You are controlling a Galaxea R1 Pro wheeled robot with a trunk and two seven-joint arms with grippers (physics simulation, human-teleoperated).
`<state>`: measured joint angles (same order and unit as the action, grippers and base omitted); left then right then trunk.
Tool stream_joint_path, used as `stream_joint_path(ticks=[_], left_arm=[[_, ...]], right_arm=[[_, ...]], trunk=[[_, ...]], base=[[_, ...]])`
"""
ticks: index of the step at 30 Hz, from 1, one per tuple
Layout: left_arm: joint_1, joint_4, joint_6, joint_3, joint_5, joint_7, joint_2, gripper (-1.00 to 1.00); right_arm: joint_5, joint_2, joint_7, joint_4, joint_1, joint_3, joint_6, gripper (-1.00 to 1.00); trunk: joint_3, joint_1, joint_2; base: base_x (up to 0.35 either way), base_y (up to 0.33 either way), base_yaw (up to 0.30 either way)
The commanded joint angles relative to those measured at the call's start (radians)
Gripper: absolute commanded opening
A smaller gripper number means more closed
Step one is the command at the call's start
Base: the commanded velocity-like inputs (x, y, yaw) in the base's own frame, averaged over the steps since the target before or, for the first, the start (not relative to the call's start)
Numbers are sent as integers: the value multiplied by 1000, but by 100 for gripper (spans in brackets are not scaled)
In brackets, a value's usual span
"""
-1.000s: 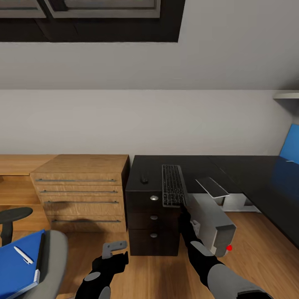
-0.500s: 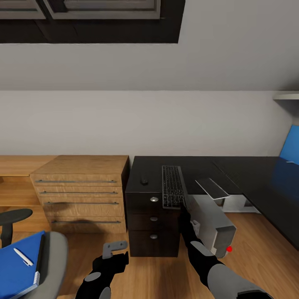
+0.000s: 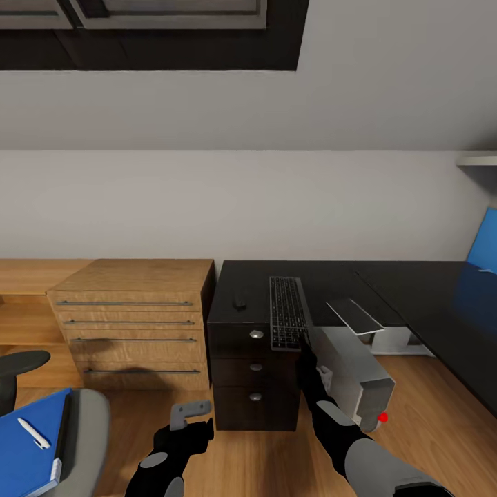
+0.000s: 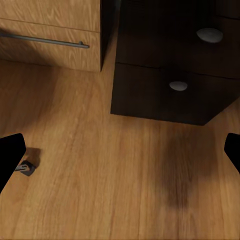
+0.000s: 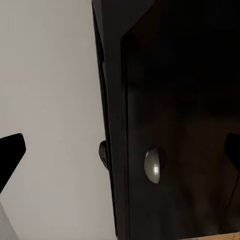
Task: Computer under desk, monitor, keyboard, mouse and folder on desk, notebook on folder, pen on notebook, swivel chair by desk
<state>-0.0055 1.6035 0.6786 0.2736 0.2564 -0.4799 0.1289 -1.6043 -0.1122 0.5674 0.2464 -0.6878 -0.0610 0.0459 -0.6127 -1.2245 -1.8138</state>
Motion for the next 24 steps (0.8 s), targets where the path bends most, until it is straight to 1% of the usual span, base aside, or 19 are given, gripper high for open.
stream_joint_path(ticks=[1,7,24], left_arm=[[-1,1,2,1,10,-9,0,100],[-1,1,2,2,10,-9,0,100],[-1,1,2,1,11,-9,0,100]], right_arm=[[-7,0,3,-1,-1,-7,5,100],[-6,0,3,-1,-1,-7,5,100],[1,0,8,9,0,-11,3,100]], trunk=[[-1,0,0],[-1,0,0],[-1,0,0]], base=[[69,0,0],[157,0,0],[6,0,0]])
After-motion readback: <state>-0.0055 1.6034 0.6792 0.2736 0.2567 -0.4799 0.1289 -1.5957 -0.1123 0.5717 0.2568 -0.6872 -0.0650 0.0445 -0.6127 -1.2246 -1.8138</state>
